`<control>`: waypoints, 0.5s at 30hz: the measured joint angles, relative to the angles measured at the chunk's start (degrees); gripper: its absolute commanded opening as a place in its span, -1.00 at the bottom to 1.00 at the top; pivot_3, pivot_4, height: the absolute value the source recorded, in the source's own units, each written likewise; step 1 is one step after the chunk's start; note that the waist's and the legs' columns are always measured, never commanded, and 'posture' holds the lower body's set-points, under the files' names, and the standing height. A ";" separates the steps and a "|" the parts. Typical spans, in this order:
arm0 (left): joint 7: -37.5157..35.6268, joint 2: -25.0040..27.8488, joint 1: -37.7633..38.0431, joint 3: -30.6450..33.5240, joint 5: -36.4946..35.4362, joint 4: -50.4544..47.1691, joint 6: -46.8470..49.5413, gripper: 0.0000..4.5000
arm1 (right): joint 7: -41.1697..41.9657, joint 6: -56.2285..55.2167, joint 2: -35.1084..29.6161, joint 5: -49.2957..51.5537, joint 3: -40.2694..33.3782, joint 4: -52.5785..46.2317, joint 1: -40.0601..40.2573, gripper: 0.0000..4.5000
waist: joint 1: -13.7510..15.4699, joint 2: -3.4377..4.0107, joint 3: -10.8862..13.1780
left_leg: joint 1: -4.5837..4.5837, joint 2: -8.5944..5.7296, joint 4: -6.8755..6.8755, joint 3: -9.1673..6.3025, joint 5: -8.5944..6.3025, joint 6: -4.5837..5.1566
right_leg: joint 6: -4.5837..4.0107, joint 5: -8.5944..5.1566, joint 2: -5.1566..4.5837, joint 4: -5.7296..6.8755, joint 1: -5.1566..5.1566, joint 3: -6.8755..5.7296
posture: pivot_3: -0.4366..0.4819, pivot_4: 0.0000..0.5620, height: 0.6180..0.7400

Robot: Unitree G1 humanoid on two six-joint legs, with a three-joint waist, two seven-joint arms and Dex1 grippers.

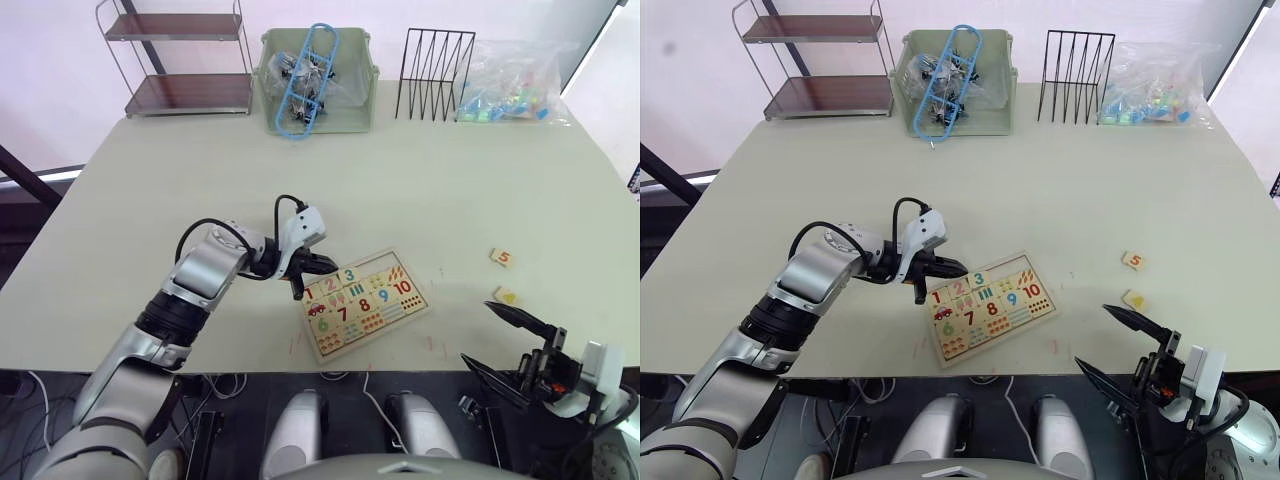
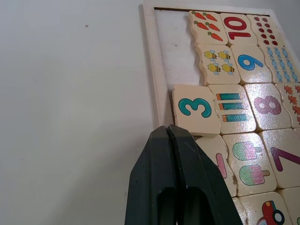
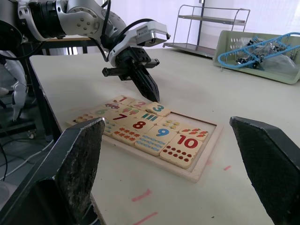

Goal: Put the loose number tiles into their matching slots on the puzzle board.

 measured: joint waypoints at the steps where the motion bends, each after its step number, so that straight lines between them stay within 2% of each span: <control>1: -0.02 0.00 0.00 0.00 0.00 0.00 0.03 -0.98 | -0.02 0.00 0.00 -0.01 0.00 0.00 0.00 1.00 | 0.00 0.00 0.00 | 0.00 0.00 0.00 0.00 0.00 0.00 | 0.00 0.00 0.00 0.00 0.00 0.00 | -0.05 -0.47 1.00; 15: -0.49 -0.18 0.75 -0.02 0.04 -0.30 0.50 -0.98 | -0.06 0.00 0.01 -0.21 0.03 -0.01 0.03 1.00 | 0.00 0.00 0.00 | 0.00 0.00 0.00 -0.01 0.00 0.00 | 0.00 0.00 0.00 0.00 0.00 -0.01 | -0.05 -0.47 1.00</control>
